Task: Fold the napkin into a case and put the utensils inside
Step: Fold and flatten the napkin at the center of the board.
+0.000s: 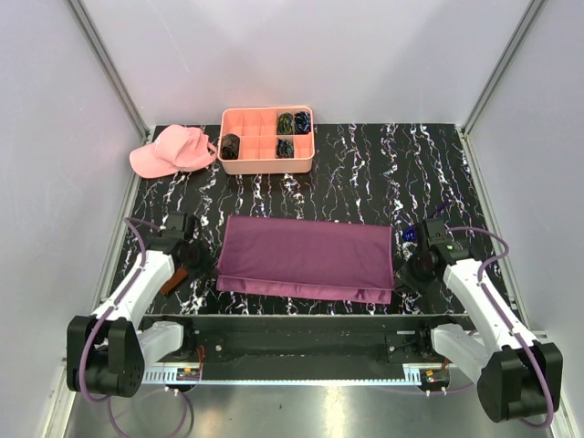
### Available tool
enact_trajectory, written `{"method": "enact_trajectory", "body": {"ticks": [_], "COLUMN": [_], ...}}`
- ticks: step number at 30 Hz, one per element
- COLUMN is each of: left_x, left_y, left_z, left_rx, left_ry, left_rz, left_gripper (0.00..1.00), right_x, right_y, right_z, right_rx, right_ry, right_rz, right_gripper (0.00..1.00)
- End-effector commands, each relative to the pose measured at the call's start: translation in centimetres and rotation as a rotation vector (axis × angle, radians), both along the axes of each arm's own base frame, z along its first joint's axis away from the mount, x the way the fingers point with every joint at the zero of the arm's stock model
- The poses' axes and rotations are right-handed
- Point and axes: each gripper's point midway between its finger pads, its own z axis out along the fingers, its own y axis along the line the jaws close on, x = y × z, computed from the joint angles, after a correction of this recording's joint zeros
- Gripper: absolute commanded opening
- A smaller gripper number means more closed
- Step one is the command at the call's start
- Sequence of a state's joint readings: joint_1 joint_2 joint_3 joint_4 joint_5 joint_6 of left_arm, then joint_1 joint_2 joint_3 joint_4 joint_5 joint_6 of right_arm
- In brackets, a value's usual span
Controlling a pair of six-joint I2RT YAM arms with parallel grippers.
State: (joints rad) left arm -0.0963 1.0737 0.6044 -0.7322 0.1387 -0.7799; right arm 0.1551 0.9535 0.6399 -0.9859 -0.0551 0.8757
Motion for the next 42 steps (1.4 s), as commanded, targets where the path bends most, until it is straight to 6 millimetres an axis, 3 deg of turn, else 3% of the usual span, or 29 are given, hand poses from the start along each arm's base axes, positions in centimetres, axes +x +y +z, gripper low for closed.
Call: {"method": "enact_trajectory", "body": {"ticks": [1,12,17,30,37,42], "left_x": [0.0,0.3,1.2,4.2,3.5,3.2], "left_y": [0.5,0.7,0.2,0.0,0.4,0.1], "left_z": [-0.2,-2.5,-3.4,-4.9,-4.1,-2.7], "left_rx": [0.026,0.052,0.042,0.062,0.072,0.055], "left_ry": [0.01,0.093,0.108,0.139,0.115,0.076], "left_rz": [0.015,0.013,0.0,-0.011,0.003,-0.007], "left_gripper": [0.0,0.0,0.0,0.0,0.0,0.0], "right_x": [-0.7,0.0,3.0,9.2,9.6,9.6], "right_y": [0.4,1.7,1.9,-0.4,-1.3,-1.3], "right_z": [-0.3,-3.3,-4.3,-6.4,-5.2,-2.6], "right_rx": [0.022,0.071,0.061,-0.121,-0.176,-0.177], "right_ry": [0.055,0.182,0.141,0.087,0.065,0.022], "right_rz": [0.004,0.037,0.02,0.059,0.116,0.149], "right_gripper": [0.0,0.0,0.0,0.0,0.0,0.0]}}
